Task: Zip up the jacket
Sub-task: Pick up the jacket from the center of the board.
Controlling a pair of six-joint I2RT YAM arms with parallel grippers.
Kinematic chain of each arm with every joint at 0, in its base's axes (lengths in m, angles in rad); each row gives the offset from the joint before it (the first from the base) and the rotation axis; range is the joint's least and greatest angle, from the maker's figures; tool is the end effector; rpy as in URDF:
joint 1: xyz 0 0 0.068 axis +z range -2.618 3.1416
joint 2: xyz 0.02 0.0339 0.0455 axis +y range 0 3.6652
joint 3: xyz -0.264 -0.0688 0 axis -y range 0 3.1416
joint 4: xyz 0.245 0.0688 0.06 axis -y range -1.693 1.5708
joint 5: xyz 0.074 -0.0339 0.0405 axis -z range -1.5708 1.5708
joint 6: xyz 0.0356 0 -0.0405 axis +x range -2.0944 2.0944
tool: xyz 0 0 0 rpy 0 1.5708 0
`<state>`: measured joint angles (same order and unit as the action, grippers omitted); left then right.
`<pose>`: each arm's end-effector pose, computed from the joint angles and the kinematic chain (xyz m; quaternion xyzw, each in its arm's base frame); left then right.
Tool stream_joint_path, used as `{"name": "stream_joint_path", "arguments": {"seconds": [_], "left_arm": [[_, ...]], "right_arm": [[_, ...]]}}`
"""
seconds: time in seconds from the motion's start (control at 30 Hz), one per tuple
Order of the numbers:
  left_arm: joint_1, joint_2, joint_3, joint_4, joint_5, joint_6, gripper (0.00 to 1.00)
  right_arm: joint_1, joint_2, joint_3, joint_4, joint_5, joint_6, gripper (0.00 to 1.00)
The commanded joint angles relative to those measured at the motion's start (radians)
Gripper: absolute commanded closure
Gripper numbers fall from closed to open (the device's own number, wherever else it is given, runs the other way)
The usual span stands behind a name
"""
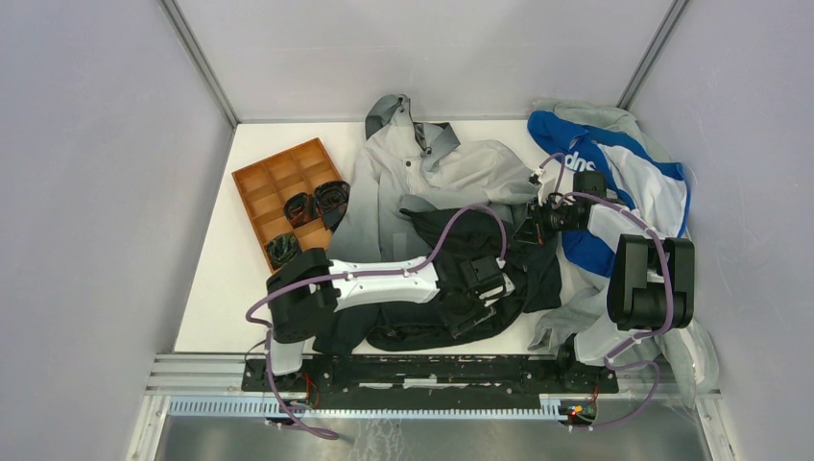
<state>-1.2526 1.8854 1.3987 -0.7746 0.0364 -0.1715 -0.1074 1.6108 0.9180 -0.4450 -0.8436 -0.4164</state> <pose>0.1176 -0.3610 0.1986 0.5108 0.8456 -0.1143 0.1049 0.2995 -0.0055 0.1783 -0.2240 0.8669 0.3355 0.2928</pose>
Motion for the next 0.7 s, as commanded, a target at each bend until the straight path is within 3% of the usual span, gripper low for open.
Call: {"name": "stream_joint_path", "arguments": {"seconds": [0.0, 0.13, 0.27, 0.3, 0.67], "left_arm": [[-0.009, 0.037, 0.051, -0.032, -0.096, -0.033, 0.46], [-0.009, 0.049, 0.052, -0.043, -0.165, -0.049, 0.58], [-0.01, 0.042, 0.052, -0.041, -0.181, -0.061, 0.91], [-0.008, 0.035, 0.048, -0.042, -0.184, -0.063, 0.95], [0.06, -0.257, -0.098, -0.082, -0.178, -0.184, 0.98]], "right_arm": [[-0.003, -0.023, 0.007, 0.012, 0.001, -0.001, 1.0], [-0.003, -0.025, 0.005, 0.012, 0.001, -0.001, 1.0], [-0.003, -0.027, 0.003, 0.013, 0.001, -0.002, 1.0], [-0.003, -0.028, 0.002, 0.013, 0.002, -0.002, 1.0], [-0.003, -0.034, -0.008, 0.033, 0.068, 0.009, 1.0]]}}
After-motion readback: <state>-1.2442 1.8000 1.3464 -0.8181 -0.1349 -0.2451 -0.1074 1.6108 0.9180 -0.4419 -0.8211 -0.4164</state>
